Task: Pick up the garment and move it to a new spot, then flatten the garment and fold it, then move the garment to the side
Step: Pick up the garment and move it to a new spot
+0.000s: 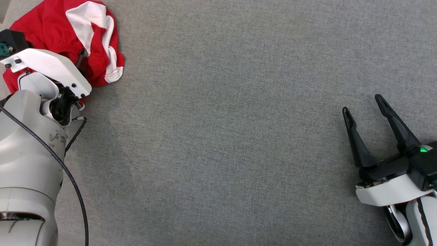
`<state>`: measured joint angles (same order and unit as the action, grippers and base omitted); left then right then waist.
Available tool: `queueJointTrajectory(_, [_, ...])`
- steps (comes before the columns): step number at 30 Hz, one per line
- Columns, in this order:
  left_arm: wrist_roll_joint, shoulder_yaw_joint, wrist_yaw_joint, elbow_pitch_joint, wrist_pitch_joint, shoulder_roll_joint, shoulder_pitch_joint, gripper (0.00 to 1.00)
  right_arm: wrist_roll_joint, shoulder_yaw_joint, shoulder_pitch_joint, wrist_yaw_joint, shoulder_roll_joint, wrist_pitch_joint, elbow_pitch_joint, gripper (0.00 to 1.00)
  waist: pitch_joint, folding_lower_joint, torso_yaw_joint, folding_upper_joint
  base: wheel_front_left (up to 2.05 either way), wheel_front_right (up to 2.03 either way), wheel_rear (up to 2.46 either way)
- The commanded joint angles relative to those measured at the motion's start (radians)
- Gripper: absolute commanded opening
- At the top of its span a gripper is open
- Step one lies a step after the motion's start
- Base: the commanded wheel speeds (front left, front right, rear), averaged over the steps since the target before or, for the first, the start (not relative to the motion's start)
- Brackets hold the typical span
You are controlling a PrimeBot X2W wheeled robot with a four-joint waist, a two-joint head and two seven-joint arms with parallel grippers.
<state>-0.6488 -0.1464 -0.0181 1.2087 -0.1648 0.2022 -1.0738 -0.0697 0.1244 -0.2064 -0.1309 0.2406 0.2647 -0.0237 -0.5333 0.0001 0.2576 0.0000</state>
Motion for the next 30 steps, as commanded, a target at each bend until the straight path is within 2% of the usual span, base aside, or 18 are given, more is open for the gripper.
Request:
queueJointTrajectory(1, [0.007, -0.009, -0.019, 0.011, 0.005, -0.003, 0.001, 0.07, -0.004, -0.002, -0.006, 0.000, 0.000, -0.001, -0.023, 1.00, -0.006, -0.0001, -0.006, 0.0000, 0.00, 0.00, 0.00])
queueJointTrajectory(2, [0.007, -0.011, -0.024, 0.014, 0.011, -0.005, 0.005, 0.00, -0.003, -0.001, -0.007, 0.000, -0.001, -0.001, -0.025, 1.00, -0.007, -0.0001, -0.007, 0.0000, 0.00, 0.00, 0.00])
queueJointTrajectory(4, [0.009, -0.013, -0.028, 0.015, 0.024, -0.003, 0.006, 0.00, -0.003, 0.000, -0.010, 0.000, -0.004, -0.001, -0.026, 1.00, -0.008, -0.0001, -0.009, 0.0000, 0.00, 0.00, 0.00])
queueJointTrajectory(12, [0.008, 0.018, -0.032, -0.039, 0.349, 0.026, 0.015, 0.00, -0.008, 0.013, -0.037, 0.000, -0.030, -0.001, -0.029, 1.00, 0.020, -0.0001, -0.027, 0.0000, 0.00, 0.00, 0.00])
queueJointTrajectory(14, [0.014, 0.016, -0.043, -0.054, 0.393, 0.027, 0.023, 0.00, -0.011, 0.013, -0.039, 0.000, -0.039, 0.000, -0.029, 1.00, 0.040, -0.0001, -0.034, 0.0000, 0.00, 0.00, 0.00])
queueJointTrajectory(19, [0.042, 0.015, -0.058, -0.132, 0.429, 0.032, 0.051, 0.00, -0.012, -0.002, -0.027, 0.000, -0.058, 0.000, -0.033, 1.00, 0.101, -0.0001, -0.047, 0.0000, 0.00, 0.00, 0.00])
queueJointTrajectory(23, [0.078, 0.021, -0.062, -0.248, 0.431, 0.025, 0.090, 0.00, -0.018, -0.024, -0.011, 0.000, -0.074, 0.000, -0.040, 1.00, 0.156, -0.0001, -0.063, 0.0000, 0.00, 0.00, 0.00])
queueJointTrajectory(30, [0.100, 0.006, -0.085, -0.417, 0.430, 0.009, 0.158, 0.00, -0.019, -0.073, 0.009, 0.000, -0.098, 0.000, -0.031, 1.00, 0.244, -0.0001, -0.120, 0.0000, 0.00, 0.00, 0.00])
